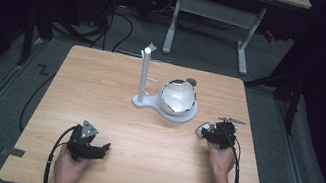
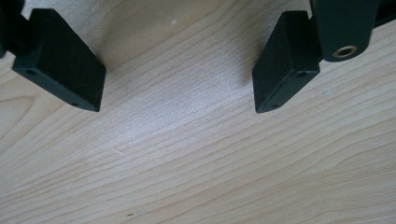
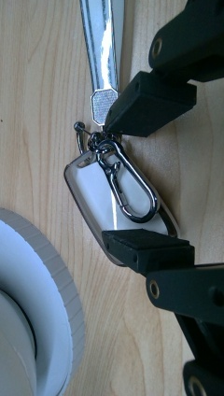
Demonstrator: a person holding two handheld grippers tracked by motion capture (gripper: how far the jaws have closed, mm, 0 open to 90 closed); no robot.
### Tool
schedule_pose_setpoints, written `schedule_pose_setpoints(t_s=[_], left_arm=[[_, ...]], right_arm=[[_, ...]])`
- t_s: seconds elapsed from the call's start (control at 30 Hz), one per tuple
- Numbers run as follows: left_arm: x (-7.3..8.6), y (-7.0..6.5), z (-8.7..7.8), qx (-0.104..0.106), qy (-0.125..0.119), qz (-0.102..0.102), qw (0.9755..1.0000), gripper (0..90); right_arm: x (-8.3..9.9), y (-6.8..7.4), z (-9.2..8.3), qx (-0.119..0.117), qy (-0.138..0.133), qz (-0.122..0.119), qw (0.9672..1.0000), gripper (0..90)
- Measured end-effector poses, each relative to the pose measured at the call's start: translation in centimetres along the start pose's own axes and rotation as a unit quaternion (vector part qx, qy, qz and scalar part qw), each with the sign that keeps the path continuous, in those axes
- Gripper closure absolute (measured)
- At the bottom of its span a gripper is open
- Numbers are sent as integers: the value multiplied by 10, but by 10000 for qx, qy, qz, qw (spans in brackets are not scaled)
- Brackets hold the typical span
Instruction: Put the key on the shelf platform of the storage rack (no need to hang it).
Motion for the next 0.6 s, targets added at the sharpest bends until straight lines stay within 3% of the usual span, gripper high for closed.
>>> schedule_pose_setpoints(t_s=[0.17, 0.27, 0.6], left_arm=[[0, 0, 0, 1, 0, 0, 10000, 176], [0, 0, 0, 3, 1, 4, 10000, 176], [0, 0, 0, 3, 0, 4, 10000, 176]], right_arm=[[0, -1, -1, -107, 27, 61, 9999, 493], [0, -2, -2, -255, 24, 105, 9996, 604], [0, -5, -4, -151, 5, -4, 9999, 855]])
Point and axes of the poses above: each handheld gripper's, and its own axes: z roughly forward along the jaws, x roughly out of its underside, y roughly to its left, the point moved 3 cm from there along z, roughly forward along the jaws, and after that the axes turned 3 degrees about -y, right-handed, at the moved point
